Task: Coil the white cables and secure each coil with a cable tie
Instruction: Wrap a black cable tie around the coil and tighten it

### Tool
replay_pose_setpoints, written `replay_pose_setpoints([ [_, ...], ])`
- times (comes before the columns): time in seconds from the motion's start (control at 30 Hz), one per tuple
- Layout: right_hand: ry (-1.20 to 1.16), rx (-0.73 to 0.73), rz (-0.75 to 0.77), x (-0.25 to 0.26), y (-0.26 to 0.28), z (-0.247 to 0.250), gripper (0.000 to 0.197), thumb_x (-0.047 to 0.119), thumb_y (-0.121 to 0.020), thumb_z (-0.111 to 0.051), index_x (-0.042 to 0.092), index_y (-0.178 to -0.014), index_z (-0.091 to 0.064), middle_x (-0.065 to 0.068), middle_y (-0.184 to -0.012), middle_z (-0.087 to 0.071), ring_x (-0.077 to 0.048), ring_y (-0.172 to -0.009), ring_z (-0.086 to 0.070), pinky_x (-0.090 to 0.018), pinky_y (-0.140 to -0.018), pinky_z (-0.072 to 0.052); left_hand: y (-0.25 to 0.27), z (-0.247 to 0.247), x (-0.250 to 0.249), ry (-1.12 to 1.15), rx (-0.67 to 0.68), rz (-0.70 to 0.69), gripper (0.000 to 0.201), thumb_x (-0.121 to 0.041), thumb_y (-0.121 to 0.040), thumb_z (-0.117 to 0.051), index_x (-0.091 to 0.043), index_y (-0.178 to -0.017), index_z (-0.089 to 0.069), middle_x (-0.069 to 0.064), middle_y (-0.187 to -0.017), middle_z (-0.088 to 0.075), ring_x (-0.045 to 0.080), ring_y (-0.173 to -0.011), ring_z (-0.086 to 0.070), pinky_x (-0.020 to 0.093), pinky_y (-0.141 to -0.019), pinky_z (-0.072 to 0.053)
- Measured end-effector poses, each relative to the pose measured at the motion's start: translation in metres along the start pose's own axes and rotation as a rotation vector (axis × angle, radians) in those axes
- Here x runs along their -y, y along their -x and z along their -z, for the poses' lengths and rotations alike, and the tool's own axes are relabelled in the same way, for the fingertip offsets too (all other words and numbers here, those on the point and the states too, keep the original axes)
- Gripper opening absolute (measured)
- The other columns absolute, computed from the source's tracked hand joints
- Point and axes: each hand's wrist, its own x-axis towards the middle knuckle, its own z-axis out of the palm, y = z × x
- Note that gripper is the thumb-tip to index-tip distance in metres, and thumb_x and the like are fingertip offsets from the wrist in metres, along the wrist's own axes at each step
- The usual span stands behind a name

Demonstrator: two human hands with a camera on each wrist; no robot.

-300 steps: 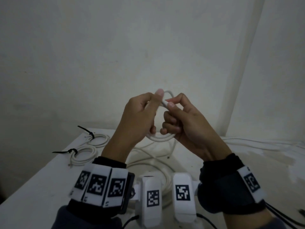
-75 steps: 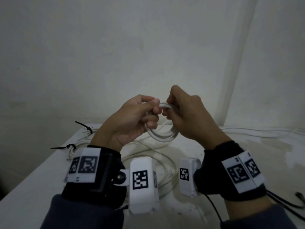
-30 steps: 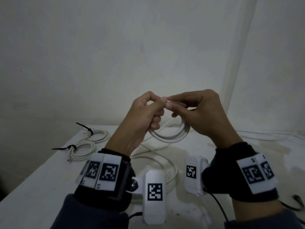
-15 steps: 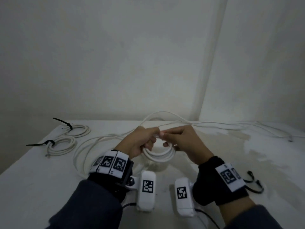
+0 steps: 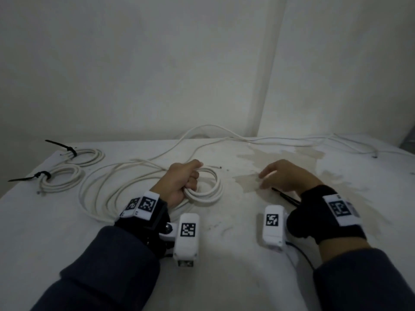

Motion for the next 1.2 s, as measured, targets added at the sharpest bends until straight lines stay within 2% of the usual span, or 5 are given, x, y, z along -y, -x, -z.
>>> replay_pose_setpoints([
  [0.27,0.235,0.068,-0.15,-0.022,-0.001,0.007,0.03,-0.002,-0.078,-0.07,0.0,-0.108,-0.07,-0.014,-0.097,-0.065,-0.033,-0.102,-0.062,-0.032,-0.077,-0.048,-0.002,0.003,0.005,0.013,0.018,0.002,0.023,-0.009,-0.094,-0.053,-0.009,-0.071,-0.048,-0.007,-0.041,-0.032,0.003,-0.03,-0.021,0.013,-0.029,-0.018],
  [0.57,0.026,-0.092,-0.107,-0.021,-0.014,0.001,0.023,-0.004,-0.067,-0.079,0.001,-0.09,-0.075,0.001,-0.064,-0.058,-0.022,-0.08,-0.055,-0.024,-0.068,-0.043,-0.007,0.006,0.007,0.032,0.046,0.0,0.023,-0.009,-0.094,-0.052,-0.012,-0.072,-0.044,-0.007,-0.042,-0.031,0.003,-0.031,-0.021,0.014,-0.03,-0.018],
  [0.73,-0.061,-0.146,-0.079,-0.023,-0.014,0.001,0.022,0.002,-0.064,-0.084,0.005,-0.083,-0.075,0.0,-0.061,-0.057,-0.017,-0.072,-0.052,-0.021,-0.052,-0.036,-0.007,0.006,0.008,0.035,0.056,-0.002,0.024,-0.009,-0.094,-0.051,-0.012,-0.072,-0.044,-0.007,-0.043,-0.03,0.003,-0.031,-0.021,0.013,-0.03,-0.018],
  [1.07,-0.141,-0.323,-0.051,-0.019,-0.013,0.009,0.016,0.013,-0.071,-0.083,0.015,-0.066,-0.068,0.004,-0.063,-0.058,-0.018,-0.079,-0.057,-0.026,-0.069,-0.041,-0.011,0.007,0.01,0.029,0.067,0.0,0.028,-0.009,-0.095,-0.05,-0.013,-0.068,-0.041,-0.007,-0.043,-0.03,0.003,-0.032,-0.02,0.013,-0.029,-0.019],
  [1.2,-0.471,-0.308,0.158,0.017,0.001,0.008,0.021,0.019,-0.078,-0.078,0.013,-0.065,-0.063,0.003,-0.065,-0.06,-0.012,-0.064,-0.055,-0.016,-0.05,-0.041,-0.01,0.007,0.009,0.039,0.066,-0.004,0.027,-0.008,-0.095,-0.05,-0.013,-0.069,-0.042,-0.007,-0.045,-0.03,0.003,-0.032,-0.02,0.012,-0.03,-0.019],
])
